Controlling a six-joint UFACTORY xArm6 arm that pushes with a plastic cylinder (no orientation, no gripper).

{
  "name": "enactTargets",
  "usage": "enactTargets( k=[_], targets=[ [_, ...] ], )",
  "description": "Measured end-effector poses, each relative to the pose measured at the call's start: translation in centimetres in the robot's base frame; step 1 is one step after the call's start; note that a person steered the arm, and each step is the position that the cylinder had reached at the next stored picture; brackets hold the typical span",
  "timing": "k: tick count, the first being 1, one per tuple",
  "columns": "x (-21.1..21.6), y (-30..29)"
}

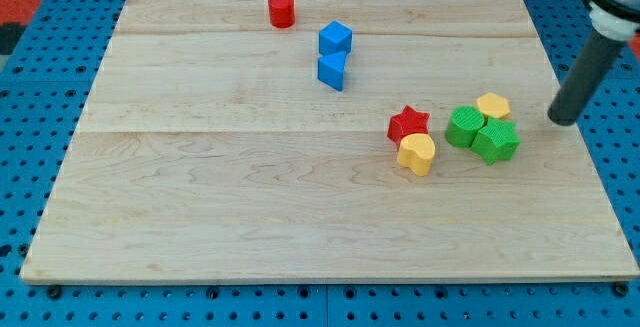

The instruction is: Push the yellow hexagon parallel to the blue triangle

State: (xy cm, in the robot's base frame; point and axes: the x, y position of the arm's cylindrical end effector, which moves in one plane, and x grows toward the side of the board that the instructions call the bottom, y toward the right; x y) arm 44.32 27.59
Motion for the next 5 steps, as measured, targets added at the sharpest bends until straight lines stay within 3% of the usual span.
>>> enactTargets(
  k=[2, 3, 5],
  targets=[
    [-5.0, -11.6],
    [-5.0, -22.3],
    [-0.8, -19.7]
  ],
)
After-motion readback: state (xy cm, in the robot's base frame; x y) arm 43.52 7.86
